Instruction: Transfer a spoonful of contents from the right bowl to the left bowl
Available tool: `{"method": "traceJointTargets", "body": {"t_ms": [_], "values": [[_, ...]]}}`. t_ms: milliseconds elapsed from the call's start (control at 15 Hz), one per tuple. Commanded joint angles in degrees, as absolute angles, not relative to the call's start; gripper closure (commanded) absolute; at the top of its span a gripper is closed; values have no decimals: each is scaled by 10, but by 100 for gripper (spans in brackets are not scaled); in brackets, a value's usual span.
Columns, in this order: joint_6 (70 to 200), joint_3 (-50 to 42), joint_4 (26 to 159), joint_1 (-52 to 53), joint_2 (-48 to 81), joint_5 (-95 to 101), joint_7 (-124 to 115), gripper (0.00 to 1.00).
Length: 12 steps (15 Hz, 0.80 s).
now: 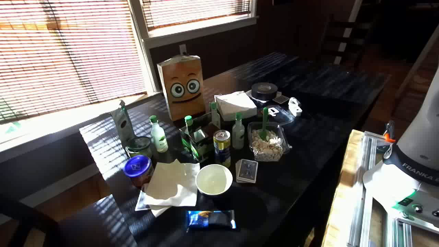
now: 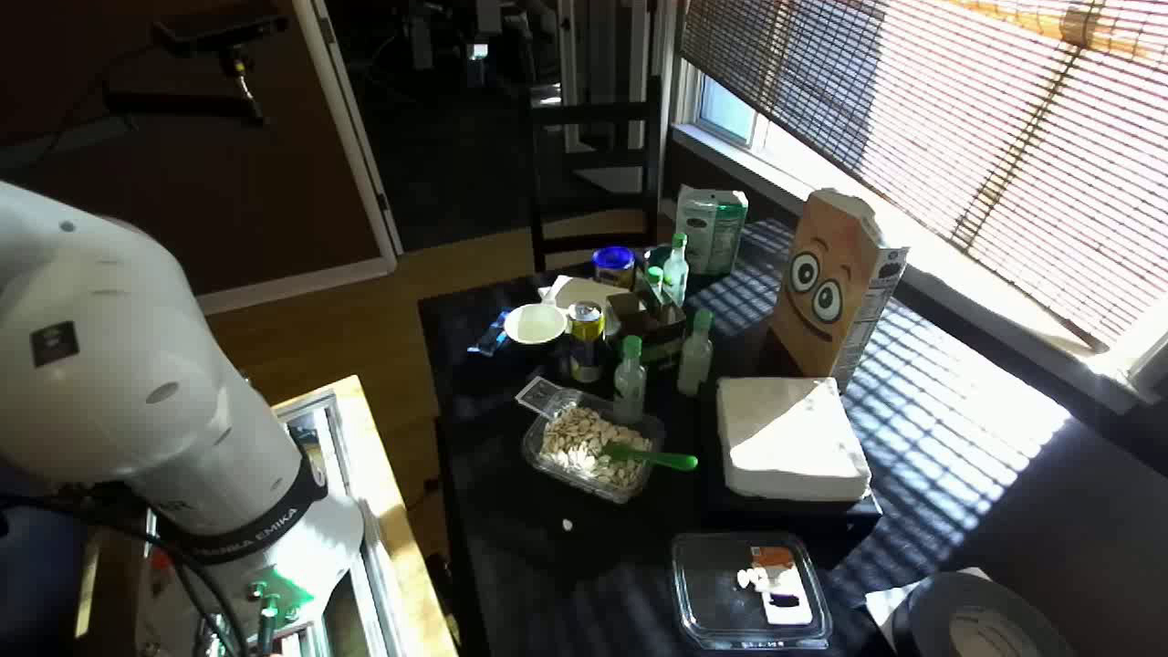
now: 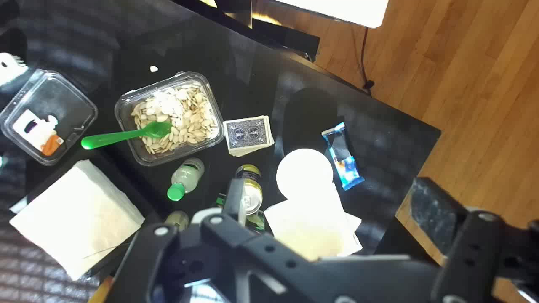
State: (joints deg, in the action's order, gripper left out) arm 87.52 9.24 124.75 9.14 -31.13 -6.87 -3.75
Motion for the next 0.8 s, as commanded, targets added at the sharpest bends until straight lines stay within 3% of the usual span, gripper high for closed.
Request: {"method": "traceJointTargets", "body": {"t_ms": [0,267,733], "values": [[874,94,1246,89,-311,-69,-37,0],[892,87,1262,74,-316,-54,-46,0],[1002,-26,1369,14,-309,-60,36,0]]}}
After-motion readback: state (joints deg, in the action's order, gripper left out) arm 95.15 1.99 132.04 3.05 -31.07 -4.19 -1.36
